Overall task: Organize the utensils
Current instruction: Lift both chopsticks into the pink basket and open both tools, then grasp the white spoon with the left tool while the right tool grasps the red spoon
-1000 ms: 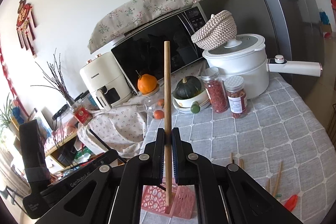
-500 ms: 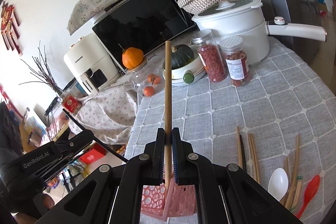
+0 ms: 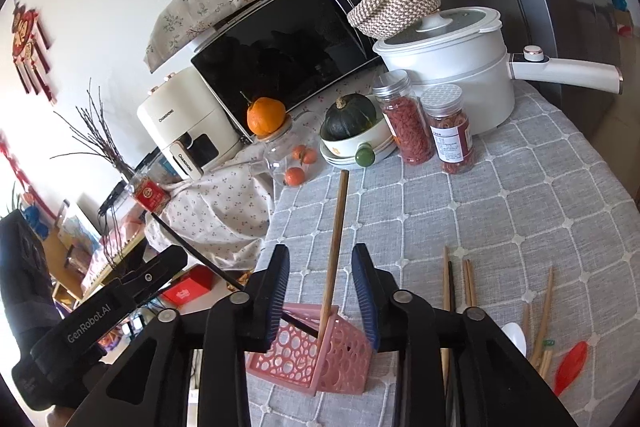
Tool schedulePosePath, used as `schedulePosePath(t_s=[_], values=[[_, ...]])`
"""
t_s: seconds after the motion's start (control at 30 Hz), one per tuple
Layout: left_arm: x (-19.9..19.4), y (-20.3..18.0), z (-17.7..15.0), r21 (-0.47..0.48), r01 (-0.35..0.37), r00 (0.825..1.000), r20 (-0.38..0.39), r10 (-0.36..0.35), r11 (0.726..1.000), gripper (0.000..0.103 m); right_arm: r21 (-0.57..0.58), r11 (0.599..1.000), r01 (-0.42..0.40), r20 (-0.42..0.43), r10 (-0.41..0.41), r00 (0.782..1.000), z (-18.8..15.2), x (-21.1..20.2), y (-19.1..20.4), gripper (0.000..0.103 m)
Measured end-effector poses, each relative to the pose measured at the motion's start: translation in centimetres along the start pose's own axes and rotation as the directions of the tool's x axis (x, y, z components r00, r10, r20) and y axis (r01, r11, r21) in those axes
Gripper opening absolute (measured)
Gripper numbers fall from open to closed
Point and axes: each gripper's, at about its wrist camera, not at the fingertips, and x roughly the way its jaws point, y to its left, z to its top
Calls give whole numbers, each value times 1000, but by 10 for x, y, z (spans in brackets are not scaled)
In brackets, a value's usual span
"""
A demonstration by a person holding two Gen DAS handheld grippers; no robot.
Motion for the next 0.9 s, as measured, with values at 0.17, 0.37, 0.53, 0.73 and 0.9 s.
schedulePosePath(t_s=[0.17,0.37,0.53,0.73,0.9], values=[[-12,-5,-8,50,-11,1000,0,11,999,80,-57,998,2,-1,-2,1000,6,-25,-3,49],[-10,-14,-30,118,9,995,-98,3,993,83,-110,993,49,-42,-54,998,4,-52,-18,61],[-5,-30,-48,150,40,983,-185,-12,988,84,-123,987,102,-83,-113,990,0,-67,-39,67],[0,-62,-67,203,96,964,-262,-41,974,84,-129,975,182,-153,-201,968,-9,-75,-65,69],[8,-93,-82,259,142,945,-322,-53,955,84,-123,961,248,-217,-270,938,-16,-79,-93,70]])
